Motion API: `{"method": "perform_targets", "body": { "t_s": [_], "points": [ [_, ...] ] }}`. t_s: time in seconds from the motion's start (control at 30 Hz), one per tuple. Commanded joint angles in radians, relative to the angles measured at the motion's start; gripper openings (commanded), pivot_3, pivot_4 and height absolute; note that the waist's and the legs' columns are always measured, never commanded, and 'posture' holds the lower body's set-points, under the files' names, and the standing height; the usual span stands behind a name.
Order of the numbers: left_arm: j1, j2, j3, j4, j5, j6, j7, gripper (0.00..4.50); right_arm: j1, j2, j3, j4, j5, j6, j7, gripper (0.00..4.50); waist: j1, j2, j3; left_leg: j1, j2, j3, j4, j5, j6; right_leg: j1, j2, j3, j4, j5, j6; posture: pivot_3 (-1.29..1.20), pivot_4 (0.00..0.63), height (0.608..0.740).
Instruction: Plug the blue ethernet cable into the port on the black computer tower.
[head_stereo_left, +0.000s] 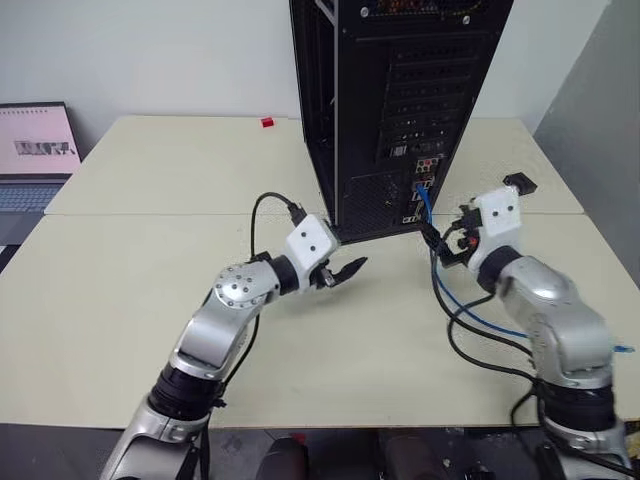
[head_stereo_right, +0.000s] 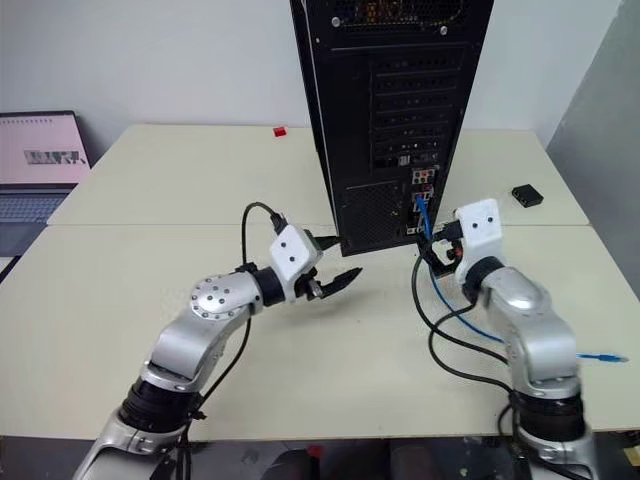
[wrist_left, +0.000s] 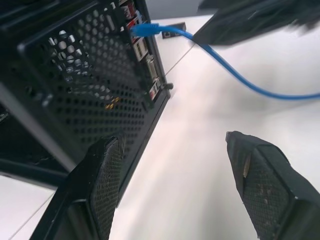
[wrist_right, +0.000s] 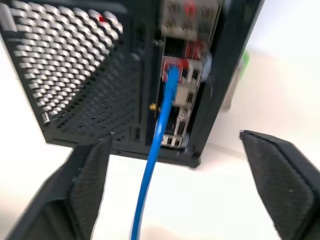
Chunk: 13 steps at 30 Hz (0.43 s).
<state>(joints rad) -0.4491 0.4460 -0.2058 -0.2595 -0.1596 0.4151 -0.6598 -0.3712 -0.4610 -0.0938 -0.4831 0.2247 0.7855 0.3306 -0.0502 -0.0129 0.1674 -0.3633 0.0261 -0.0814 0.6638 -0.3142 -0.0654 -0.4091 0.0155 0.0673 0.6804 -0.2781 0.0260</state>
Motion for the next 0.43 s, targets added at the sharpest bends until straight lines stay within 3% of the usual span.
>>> {"method": "perform_targets", "body": {
  "t_s": [0.03,0.43],
  "points": [
    [-0.027,0.03,0.033,0.002,-0.038,-0.021,-0.068,3.38,0.015,-0.069,-0.064,-0.057,0.056,-0.036,0.095,4.19,0.0,0.0,0.0,0.0,0.0,0.0,0.0,0.0,0.0,0.0,0.0,0.0,0.0,0.0,0.0,0.0,0.15,0.74],
    [-0.095,0.094,0.094,0.083,-0.164,0.021,-0.237,3.38,0.087,-0.217,-0.163,-0.063,0.183,-0.027,0.252,4.19,0.003,-0.001,0.0,0.0,0.0,0.0,0.0,0.0,0.0,0.0,0.0,0.0,0.0,0.0,0.0,0.0,0.15,0.74]
  ]
}}
